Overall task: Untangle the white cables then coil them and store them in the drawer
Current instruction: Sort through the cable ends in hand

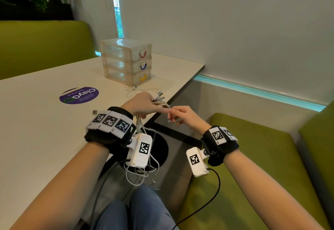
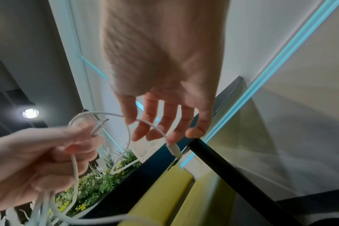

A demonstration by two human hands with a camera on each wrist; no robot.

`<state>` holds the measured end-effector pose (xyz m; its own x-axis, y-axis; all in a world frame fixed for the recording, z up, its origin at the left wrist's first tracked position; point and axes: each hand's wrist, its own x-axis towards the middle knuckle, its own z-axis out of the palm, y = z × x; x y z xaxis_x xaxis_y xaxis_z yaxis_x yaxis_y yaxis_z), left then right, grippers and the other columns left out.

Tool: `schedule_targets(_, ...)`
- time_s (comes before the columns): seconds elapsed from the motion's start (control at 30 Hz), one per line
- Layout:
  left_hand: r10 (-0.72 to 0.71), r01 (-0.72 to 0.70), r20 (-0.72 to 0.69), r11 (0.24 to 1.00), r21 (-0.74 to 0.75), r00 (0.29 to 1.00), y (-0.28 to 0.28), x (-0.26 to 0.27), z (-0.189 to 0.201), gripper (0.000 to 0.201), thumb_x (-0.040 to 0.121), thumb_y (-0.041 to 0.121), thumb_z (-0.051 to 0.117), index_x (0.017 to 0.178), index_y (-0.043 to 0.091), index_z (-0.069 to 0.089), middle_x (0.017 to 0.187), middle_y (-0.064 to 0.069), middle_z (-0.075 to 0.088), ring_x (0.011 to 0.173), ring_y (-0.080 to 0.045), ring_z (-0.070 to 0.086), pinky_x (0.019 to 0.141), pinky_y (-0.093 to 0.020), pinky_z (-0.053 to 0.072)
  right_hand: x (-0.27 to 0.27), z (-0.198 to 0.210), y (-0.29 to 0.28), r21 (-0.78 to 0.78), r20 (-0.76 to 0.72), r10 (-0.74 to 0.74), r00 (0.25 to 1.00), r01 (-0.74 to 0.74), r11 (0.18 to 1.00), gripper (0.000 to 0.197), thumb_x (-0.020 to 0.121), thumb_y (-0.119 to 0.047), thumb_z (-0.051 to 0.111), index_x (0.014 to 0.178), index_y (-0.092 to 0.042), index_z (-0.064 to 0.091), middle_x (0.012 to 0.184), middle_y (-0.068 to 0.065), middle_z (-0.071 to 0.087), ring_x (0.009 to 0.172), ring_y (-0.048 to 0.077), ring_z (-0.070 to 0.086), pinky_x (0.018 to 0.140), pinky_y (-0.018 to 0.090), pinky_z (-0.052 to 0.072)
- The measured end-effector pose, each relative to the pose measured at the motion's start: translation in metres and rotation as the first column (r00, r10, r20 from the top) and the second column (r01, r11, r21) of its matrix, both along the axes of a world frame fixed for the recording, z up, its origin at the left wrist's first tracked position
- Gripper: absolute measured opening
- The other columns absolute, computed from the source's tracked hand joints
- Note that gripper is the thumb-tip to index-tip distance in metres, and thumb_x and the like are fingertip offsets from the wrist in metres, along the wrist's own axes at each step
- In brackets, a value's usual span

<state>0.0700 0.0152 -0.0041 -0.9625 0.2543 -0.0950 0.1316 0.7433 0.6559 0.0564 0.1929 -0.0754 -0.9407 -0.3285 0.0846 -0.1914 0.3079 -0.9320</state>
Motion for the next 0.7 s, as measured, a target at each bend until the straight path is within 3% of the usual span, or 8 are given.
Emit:
schedule_targets(0.13, 0.208, -0.201, -0.131, 0.978, 0.063, 0.969, -0.005, -0.005, -0.002, 0.032, 0.091, 0.028, 0.057, 0.069, 0.007, 0.047, 0.059, -0.003, 0.043, 0.046, -0.015, 0.044, 0.038, -0.018, 0.038, -0.006, -0.006, 0.009, 0.067, -0.109, -0.229, 0.967, 0.237, 0.969, 0.042, 0.097, -0.03, 0.04, 0.06, -0.014, 0.052, 0.054, -0.001, 0.041, 0.047, 0.007, 0.039, 0.052, 0.016, 0.035)
schedule_targets(0.27, 0.303, -0.297, -0.045, 0.948, 0.114, 0.952, -0.009, -0.008, -0.003, 0.039, 0.091, 0.037, 0.054, 0.069, 0.006, 0.043, 0.062, -0.004, 0.042, 0.048, -0.016, 0.046, 0.044, -0.022, 0.034, -0.007, -0.008, 0.028, 0.016, -0.264, -0.597, 0.757, 0.623, 0.782, 0.043, 0.09, -0.02, 0.051, 0.05, -0.011, 0.04, 0.049, 0.001, 0.028, 0.048, 0.014, 0.028, 0.057, 0.026, 0.027)
schedule_targets(0.33, 0.334, -0.325, -0.031, 0.931, 0.164, 0.942, -0.007, -0.009, -0.002, 0.04, 0.094, 0.042, 0.044, 0.087, 0.003, 0.05, 0.064, -0.004, 0.043, 0.05, -0.016, 0.046, 0.044, -0.022, 0.032, -0.007, -0.004, 0.039, -0.051, -0.317, -0.71, 0.628, 0.736, 0.675, 0.037, 0.085, -0.011, 0.055, 0.048, -0.007, 0.048, 0.052, 0.004, 0.039, 0.053, 0.015, 0.035, 0.063, 0.026, 0.031)
schedule_targets(0.4, 0.354, -0.344, -0.041, 0.925, 0.161, 0.934, -0.007, -0.01, -0.003, 0.043, 0.098, 0.035, 0.036, 0.107, -0.003, 0.053, 0.072, -0.01, 0.048, 0.051, -0.017, 0.045, 0.044, -0.022, 0.031, -0.009, -0.001, 0.045, -0.171, -0.314, -0.766, 0.561, 0.76, 0.627, 0.019, 0.083, -0.005, 0.055, 0.066, -0.002, 0.064, 0.068, 0.01, 0.059, 0.066, 0.018, 0.055, 0.07, 0.028, 0.043)
schedule_targets(0.47, 0.369, -0.358, -0.077, 0.925, 0.123, 0.926, -0.007, -0.011, -0.005, 0.046, 0.099, 0.03, 0.036, 0.111, -0.01, 0.054, 0.09, -0.022, 0.057, 0.055, -0.024, 0.049, 0.052, -0.026, 0.039, -0.009, 0.003, 0.044, -0.268, -0.244, -0.741, 0.626, 0.691, 0.672, 0.023, 0.083, -0.001, 0.05, 0.064, -0.007, 0.06, 0.063, 0.009, 0.062, 0.057, 0.014, 0.061, 0.059, 0.027, 0.05)
schedule_targets(0.53, 0.376, -0.364, -0.117, 0.924, 0.118, 0.919, -0.004, -0.013, -0.008, 0.044, 0.098, 0.028, 0.041, 0.113, -0.01, 0.055, 0.11, -0.029, 0.061, 0.076, -0.036, 0.058, 0.07, -0.034, 0.045, -0.008, 0.006, 0.041, -0.201, -0.208, -0.639, 0.74, 0.607, 0.769, 0.032, 0.083, 0.0, 0.046, 0.054, -0.012, 0.046, 0.053, 0.005, 0.05, 0.038, 0.003, 0.044, 0.045, 0.023, 0.037)
schedule_targets(0.63, 0.422, -0.399, -0.148, 0.903, 0.158, 0.895, 0.0, -0.01, -0.008, 0.049, 0.096, 0.026, 0.049, 0.128, -0.009, 0.039, 0.13, -0.027, 0.05, 0.118, -0.039, 0.051, 0.095, -0.039, 0.042, -0.004, 0.011, 0.037, 0.042, -0.202, -0.437, 0.877, 0.453, 0.89, 0.035, 0.088, -0.01, 0.046, 0.054, -0.012, 0.04, 0.054, 0.004, 0.042, 0.038, 0.001, 0.034, 0.05, 0.022, 0.027)
schedule_targets(0.7, 0.434, -0.406, -0.164, 0.896, 0.178, 0.886, 0.003, -0.008, -0.007, 0.053, 0.095, 0.024, 0.051, 0.131, -0.009, 0.031, 0.134, -0.027, 0.045, 0.125, -0.037, 0.044, 0.1, -0.039, 0.038, 0.001, 0.015, 0.033, 0.168, -0.217, -0.368, 0.904, 0.406, 0.898, 0.029, 0.089, -0.015, 0.048, 0.061, -0.009, 0.045, 0.06, 0.008, 0.044, 0.048, 0.006, 0.037, 0.053, 0.022, 0.028)
